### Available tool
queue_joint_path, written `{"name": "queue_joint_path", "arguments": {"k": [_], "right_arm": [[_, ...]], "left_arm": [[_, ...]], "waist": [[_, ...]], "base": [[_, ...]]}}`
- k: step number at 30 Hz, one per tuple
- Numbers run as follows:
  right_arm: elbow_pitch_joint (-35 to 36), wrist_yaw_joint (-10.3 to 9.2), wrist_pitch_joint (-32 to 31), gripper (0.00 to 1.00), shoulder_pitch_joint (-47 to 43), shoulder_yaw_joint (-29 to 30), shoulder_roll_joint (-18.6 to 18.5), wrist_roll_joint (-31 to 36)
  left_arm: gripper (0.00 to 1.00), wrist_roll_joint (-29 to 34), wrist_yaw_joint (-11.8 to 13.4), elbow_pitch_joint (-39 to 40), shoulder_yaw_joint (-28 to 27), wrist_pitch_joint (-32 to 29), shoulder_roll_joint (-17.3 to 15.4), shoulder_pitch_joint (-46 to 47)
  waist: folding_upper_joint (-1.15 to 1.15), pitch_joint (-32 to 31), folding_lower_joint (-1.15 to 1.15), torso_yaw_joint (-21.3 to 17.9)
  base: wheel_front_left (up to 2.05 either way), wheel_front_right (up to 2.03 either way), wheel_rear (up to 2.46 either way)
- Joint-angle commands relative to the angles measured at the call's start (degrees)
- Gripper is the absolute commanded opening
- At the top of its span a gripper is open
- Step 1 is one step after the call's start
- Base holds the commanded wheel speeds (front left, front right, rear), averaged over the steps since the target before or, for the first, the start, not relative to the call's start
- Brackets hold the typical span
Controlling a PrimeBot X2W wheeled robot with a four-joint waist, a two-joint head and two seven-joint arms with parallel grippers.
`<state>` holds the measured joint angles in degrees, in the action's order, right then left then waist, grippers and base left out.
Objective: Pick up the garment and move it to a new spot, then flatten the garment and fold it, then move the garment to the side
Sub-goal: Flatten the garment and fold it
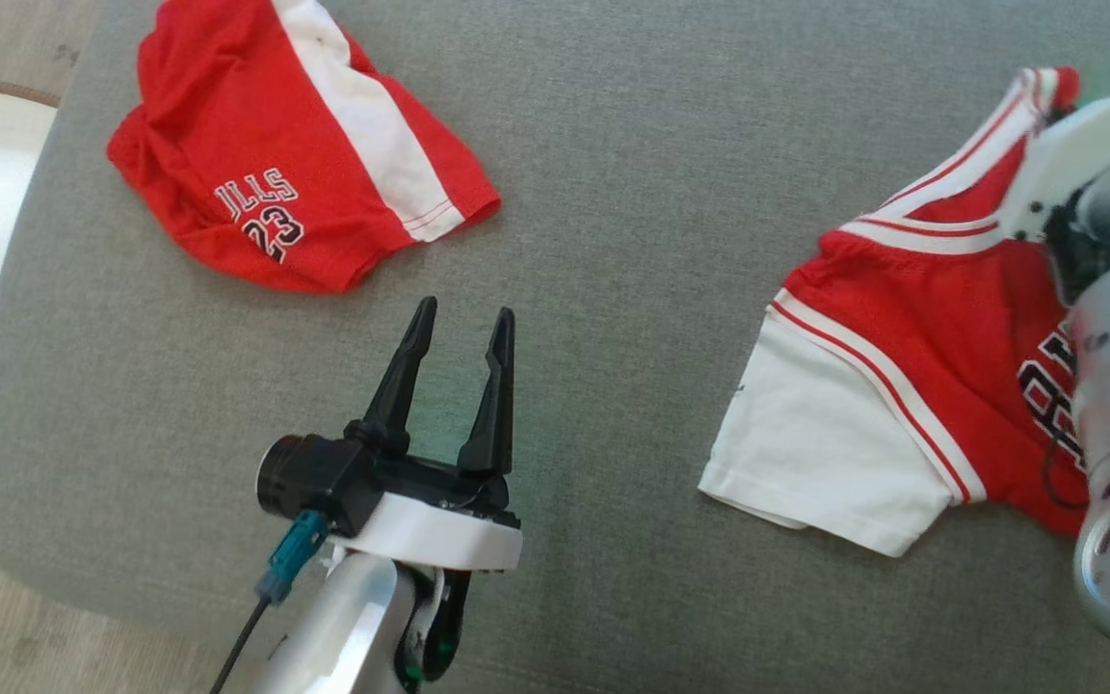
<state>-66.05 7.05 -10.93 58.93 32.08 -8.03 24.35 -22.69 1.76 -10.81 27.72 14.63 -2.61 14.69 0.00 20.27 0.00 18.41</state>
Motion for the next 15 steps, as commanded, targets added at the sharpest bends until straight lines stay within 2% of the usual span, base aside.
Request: {"name": "queue_joint_path", "arguments": {"k": [1,8,15], "right_arm": [[0.57,0.44,2.68,0.00,4.29,-2.33,1.14,-0.83],[-3.81,0.44,13.26,0.00,9.98,-9.44,1.14,-3.20],[-6.23,0.44,19.50,0.00,15.34,-16.31,1.16,-4.36]], "left_arm": [[1.00,-0.20,0.26,1.78,-1.45,0.37,-0.27,1.29],[1.00,-0.99,0.56,2.21,-1.07,0.37,-0.27,1.21],[1.00,-1.84,0.61,2.33,-0.10,0.37,-0.27,1.16]], "waist": [[0.00,-0.18,0.00,0.39],[0.00,-0.09,0.00,2.61],[0.00,0.61,0.00,5.28]], "base": [[0.00,0.00,0.00],[0.00,0.00,0.00],[0.00,0.00,0.00]]}}
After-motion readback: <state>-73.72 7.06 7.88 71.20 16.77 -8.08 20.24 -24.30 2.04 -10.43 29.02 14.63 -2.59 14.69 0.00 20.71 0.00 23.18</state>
